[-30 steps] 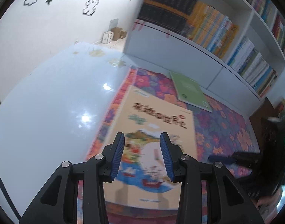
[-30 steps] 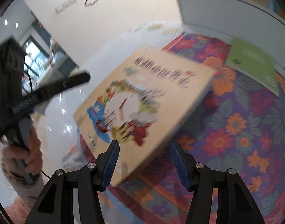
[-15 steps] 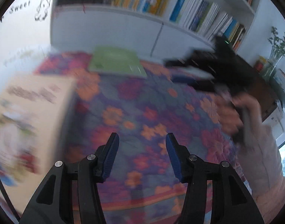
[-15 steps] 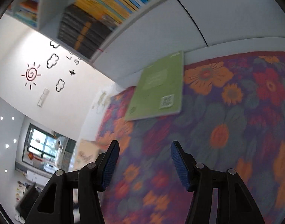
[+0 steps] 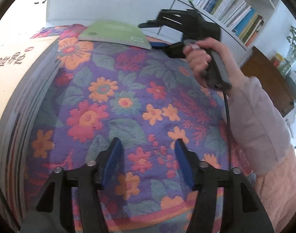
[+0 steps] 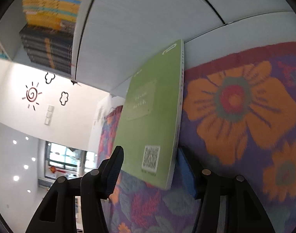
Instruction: Organize books
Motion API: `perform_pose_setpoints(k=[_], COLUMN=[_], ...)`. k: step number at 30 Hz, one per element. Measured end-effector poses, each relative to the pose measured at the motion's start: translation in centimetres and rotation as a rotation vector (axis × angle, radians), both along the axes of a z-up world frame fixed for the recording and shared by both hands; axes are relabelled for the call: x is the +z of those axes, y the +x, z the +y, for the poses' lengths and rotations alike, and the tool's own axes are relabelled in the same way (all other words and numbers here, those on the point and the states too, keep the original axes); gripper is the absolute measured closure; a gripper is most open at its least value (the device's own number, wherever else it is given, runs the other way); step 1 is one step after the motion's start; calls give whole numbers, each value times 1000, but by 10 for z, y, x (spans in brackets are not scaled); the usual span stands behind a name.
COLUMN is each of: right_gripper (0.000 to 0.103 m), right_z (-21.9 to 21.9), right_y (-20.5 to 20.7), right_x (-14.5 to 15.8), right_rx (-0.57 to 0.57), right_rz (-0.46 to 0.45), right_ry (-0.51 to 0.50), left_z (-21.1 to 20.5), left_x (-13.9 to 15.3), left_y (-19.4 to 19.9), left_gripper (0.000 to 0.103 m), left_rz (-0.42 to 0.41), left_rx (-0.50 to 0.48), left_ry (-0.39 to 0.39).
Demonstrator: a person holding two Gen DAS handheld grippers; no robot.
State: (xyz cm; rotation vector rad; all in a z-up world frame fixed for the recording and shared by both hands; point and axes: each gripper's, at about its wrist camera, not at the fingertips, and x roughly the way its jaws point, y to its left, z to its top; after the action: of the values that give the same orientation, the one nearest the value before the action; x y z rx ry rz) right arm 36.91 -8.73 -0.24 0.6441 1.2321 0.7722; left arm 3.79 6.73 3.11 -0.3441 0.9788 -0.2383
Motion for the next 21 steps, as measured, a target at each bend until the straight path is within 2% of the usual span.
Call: perform_pose_setpoints(k=[3,6,8,9,12,16,18,21], right_gripper=[50,50,64,82,87,88,90,102], right_z=[5,15,20,21,17,19,17,8], right_y=[7,6,4,3,3,-2,-8,-23], right_x=[1,4,4,1,-7,-4,-4,2], right_rx=[3,-8,-40,-60,-99,-107,-108,-102], right_rz=[2,-71,-113,-131,-135,-159,-138,-116], right_ry=[8,-39,-92,-126,-89,-109,-68,-7], left_z=[-2,-2,-1,-1,-2,-8,-10,-13], left_x=[0,0,-1,-1,-2,0,1,0], left_y=[-2,-3,0,-2,-1,-3,-4,-5], left_gripper=[41,41,41,41,41,41,41,41], left_rz=[-3,-4,-5,-6,-11,-17,-20,-22], left_rx=[-2,-4,-3,-4,-10,-16,-17,-14], left_ry=[-10,-12,-13,-10,1,34,45,56])
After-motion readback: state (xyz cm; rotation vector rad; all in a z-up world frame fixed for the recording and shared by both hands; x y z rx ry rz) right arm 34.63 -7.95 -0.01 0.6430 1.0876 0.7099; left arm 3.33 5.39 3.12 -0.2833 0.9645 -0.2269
